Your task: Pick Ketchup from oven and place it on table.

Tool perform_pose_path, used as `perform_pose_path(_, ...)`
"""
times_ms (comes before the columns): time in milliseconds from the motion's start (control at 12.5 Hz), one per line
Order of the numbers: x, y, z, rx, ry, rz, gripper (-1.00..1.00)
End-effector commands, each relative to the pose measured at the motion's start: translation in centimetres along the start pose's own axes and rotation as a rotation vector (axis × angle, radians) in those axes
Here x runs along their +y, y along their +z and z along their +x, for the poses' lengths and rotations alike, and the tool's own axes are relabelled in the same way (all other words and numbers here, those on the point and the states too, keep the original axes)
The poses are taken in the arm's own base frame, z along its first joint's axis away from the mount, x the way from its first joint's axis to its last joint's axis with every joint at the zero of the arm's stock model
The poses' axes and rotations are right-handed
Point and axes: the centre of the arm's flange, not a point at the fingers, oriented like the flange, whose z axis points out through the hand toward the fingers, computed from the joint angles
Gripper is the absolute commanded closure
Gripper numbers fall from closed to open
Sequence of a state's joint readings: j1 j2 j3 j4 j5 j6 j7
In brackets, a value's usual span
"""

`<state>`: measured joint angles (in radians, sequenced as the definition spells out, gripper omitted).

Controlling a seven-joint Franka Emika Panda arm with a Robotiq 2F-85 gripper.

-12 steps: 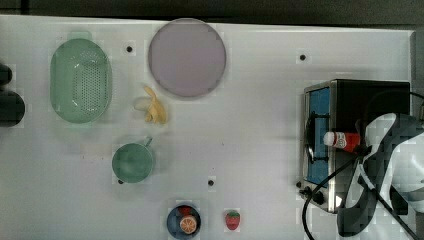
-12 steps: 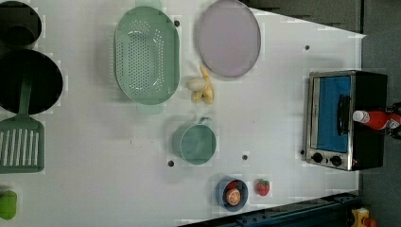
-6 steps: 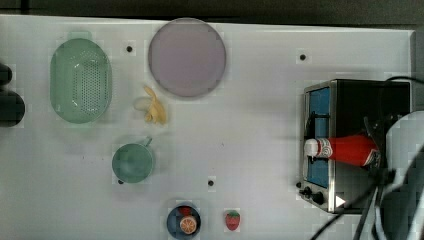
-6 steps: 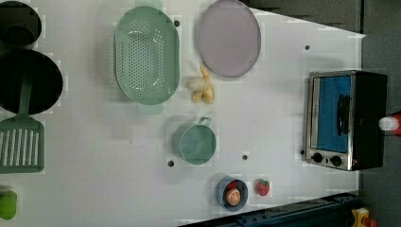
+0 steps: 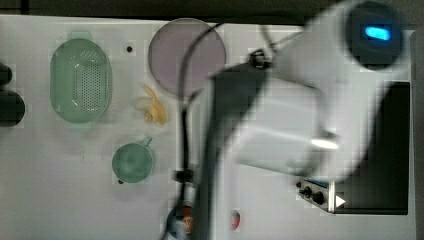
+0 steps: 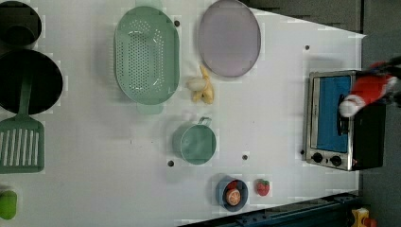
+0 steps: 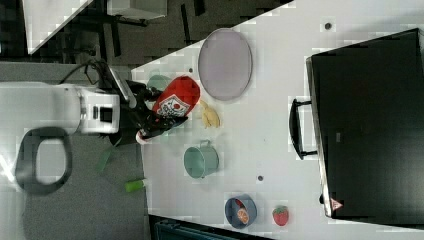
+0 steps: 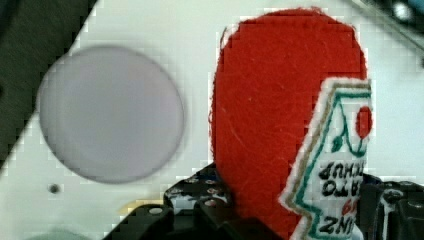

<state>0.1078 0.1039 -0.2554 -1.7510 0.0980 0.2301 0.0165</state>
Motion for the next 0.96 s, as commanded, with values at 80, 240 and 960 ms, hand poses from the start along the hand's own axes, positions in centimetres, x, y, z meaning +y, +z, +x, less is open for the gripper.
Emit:
perform_pose_path(80, -1.4, 6.1, -0.2, 0.063, -0.069, -0.103, -0.26)
perform_pose_path(240, 0.0, 13.7, -1.4, 0.066, -0.088, -0.108, -0.26)
perform_pose_path(960, 1.1, 30.6, -4.0, 0.049, -0.072, -0.084, -0.27)
